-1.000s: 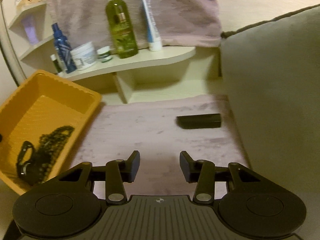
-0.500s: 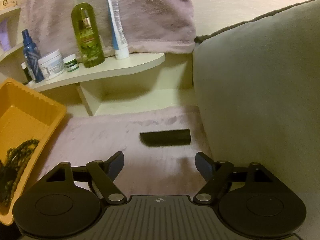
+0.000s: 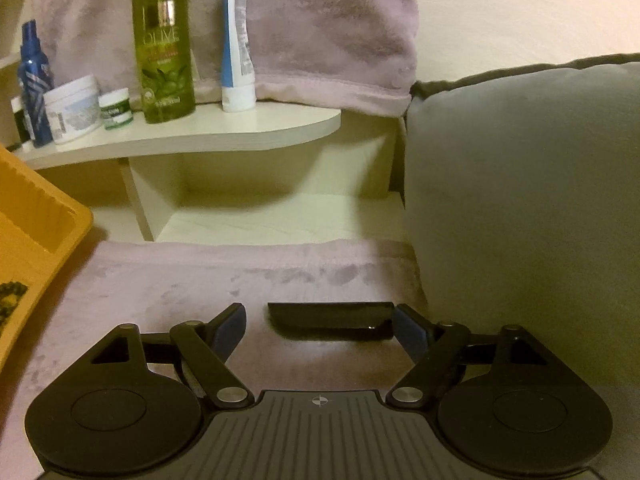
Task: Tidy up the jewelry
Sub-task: 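Reach the right gripper to the black case and grasp it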
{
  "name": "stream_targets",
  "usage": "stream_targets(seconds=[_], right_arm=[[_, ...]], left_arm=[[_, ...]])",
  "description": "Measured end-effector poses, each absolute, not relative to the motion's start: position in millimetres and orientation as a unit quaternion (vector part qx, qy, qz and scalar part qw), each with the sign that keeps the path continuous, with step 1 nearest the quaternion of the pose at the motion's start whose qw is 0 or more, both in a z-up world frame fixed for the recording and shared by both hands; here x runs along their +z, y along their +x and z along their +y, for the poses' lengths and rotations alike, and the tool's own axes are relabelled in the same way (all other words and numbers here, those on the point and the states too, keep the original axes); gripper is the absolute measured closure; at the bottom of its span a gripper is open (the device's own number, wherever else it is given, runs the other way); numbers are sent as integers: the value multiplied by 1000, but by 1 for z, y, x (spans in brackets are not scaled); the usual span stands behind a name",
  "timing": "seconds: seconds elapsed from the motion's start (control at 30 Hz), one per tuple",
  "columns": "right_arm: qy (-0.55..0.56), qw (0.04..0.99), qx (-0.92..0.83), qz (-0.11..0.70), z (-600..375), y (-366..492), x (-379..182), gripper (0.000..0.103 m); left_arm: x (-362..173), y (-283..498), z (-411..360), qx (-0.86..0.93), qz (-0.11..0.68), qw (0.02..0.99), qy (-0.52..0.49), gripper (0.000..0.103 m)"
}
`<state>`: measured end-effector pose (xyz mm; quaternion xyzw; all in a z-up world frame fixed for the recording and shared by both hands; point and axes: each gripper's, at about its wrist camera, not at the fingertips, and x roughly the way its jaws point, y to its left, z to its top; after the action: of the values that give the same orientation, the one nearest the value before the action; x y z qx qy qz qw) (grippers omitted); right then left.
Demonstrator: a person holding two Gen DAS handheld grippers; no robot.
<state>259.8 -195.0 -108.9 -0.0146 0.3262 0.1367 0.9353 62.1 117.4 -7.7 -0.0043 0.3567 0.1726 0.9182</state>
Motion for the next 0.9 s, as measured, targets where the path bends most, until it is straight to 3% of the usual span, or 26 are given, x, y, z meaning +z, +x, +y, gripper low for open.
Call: stream_targets(seconds=[0.63,0.77,0.9], right_arm=[[-26,935,111,334,-181,272,-122,20],[-17,935,119,333,-185,267,-121,27],[-5,935,125,332,-188,260,-119,28]], left_arm=[[-8,63,118,173,357,918,-5,97],[-8,62,118,172,357,918,-5,97],[-8,63,118,172,357,918,-5,97]])
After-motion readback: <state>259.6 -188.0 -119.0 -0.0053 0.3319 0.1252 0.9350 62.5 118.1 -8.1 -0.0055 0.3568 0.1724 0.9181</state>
